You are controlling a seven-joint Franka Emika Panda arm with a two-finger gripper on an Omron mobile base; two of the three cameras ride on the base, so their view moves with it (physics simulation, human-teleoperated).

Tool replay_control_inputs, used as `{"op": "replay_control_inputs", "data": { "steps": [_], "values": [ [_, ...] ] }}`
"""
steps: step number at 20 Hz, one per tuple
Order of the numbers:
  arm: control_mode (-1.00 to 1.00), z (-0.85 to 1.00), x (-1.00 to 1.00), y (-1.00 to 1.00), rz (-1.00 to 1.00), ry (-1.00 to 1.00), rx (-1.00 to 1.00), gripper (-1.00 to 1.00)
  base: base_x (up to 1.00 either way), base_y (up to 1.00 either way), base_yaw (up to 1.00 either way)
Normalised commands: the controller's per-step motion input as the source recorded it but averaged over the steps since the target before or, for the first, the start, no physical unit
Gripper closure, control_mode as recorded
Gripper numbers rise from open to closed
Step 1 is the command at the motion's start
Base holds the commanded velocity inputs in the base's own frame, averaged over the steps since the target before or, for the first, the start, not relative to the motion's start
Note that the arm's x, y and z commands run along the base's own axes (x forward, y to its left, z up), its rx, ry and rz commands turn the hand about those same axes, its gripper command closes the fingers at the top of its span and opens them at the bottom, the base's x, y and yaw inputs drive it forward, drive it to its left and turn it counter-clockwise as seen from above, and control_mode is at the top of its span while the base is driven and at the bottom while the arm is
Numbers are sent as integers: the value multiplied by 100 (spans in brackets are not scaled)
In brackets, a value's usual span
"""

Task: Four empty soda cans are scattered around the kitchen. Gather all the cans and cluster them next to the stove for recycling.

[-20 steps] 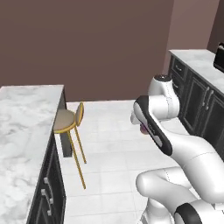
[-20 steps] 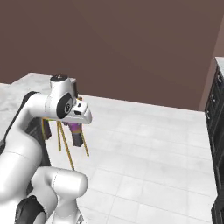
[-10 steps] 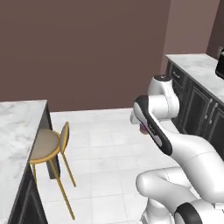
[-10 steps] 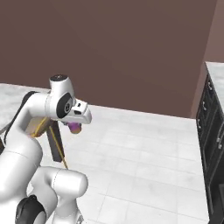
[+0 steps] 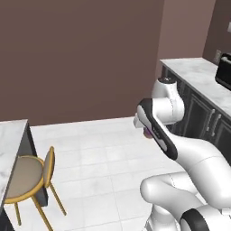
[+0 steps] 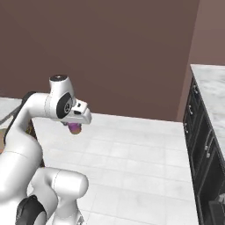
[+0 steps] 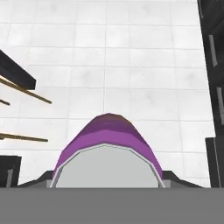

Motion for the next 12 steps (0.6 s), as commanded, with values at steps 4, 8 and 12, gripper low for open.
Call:
{"op": "replay_control_inputs", "data": {
  "steps": [4,8,12],
  "values": [
    [100,0,0,0,0,0,0,100,29,-13,-33],
    [100,0,0,0,0,0,0,100,6,-8,-42],
    [100,0,0,0,0,0,0,100,0,-8,-44]
  ]
}}
